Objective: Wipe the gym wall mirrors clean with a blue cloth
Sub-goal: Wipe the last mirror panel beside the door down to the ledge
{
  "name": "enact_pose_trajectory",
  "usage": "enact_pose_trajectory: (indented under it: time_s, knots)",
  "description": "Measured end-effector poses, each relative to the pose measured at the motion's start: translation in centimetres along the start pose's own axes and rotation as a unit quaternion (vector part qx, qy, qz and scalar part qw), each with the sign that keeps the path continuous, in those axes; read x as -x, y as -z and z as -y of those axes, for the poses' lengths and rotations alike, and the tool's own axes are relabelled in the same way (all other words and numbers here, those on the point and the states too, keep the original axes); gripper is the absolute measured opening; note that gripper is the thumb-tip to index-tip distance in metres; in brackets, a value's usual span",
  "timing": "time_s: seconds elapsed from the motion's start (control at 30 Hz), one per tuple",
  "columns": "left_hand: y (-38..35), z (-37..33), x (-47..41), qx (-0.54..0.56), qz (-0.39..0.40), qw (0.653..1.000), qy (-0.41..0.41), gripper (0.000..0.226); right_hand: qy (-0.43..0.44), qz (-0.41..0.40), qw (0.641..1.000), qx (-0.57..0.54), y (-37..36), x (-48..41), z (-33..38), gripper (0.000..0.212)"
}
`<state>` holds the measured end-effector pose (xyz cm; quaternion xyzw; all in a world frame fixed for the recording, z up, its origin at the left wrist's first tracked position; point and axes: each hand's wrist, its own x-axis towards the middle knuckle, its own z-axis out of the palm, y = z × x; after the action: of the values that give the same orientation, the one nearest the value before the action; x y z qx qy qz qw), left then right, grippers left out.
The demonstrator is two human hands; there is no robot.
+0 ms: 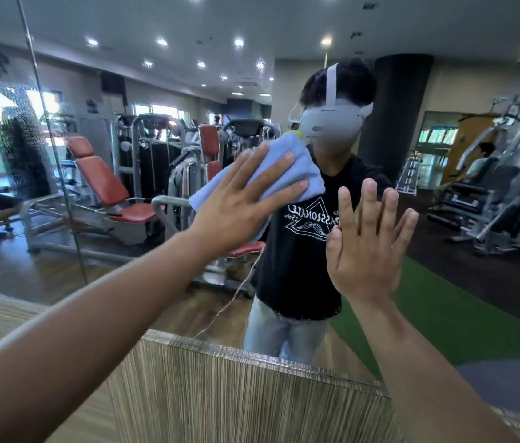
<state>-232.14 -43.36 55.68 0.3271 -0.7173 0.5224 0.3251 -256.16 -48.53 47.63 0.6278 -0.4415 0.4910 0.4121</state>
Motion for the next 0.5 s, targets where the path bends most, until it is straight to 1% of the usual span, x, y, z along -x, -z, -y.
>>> enact_pose_trajectory:
  time_s: [0.07, 0.13, 0.17, 0.2, 0.27, 0.33, 0.37, 0.43, 0.5]
  knots:
    - [-1.0, -2.3, 1.7, 0.017, -0.011, 1.000, 0.023, 0.055, -0.001, -0.001, 1.000, -0.002, 0.0, 0.0, 0.0, 0.060]
    - [-1.8, -4.4, 4.7, 0.032, 0.001, 0.999, -0.003, 0.053, 0.001, 0.002, 1.000, -0.007, 0.0, 0.0, 0.0, 0.059]
    - [-2.0, -5.3, 6.6, 0.041, 0.023, 0.998, -0.035, 0.053, 0.002, 0.004, 1.000, -0.008, 0.0, 0.0, 0.0, 0.059]
    - [-2.1, -6.0, 8.6, 0.047, 0.057, 0.994, -0.085, 0.052, 0.002, 0.004, 1.000, -0.011, 0.0, 0.0, -0.1, 0.058]
    - [-2.0, -6.5, 12.0, 0.048, 0.134, 0.970, -0.196, 0.048, 0.001, 0.003, 1.000, -0.017, 0.1, 0.0, -0.1, 0.059]
    - [-1.4, -5.5, 13.3, 0.050, 0.174, 0.948, -0.260, 0.046, 0.002, 0.001, 1.000, -0.018, 0.1, 0.0, -0.2, 0.060]
    - [-1.2, -4.8, 13.2, 0.048, 0.180, 0.944, -0.272, 0.045, 0.002, -0.001, 1.000, -0.018, 0.2, 0.0, -0.1, 0.060]
    - [-0.7, -3.0, 11.6, 0.040, 0.172, 0.947, -0.267, 0.049, 0.001, -0.002, 1.000, -0.016, 0.1, 0.0, 0.0, 0.061]
    - [-0.2, -1.2, 8.8, 0.030, 0.147, 0.963, -0.226, 0.052, 0.000, -0.003, 1.000, -0.016, 0.1, 0.0, 0.0, 0.061]
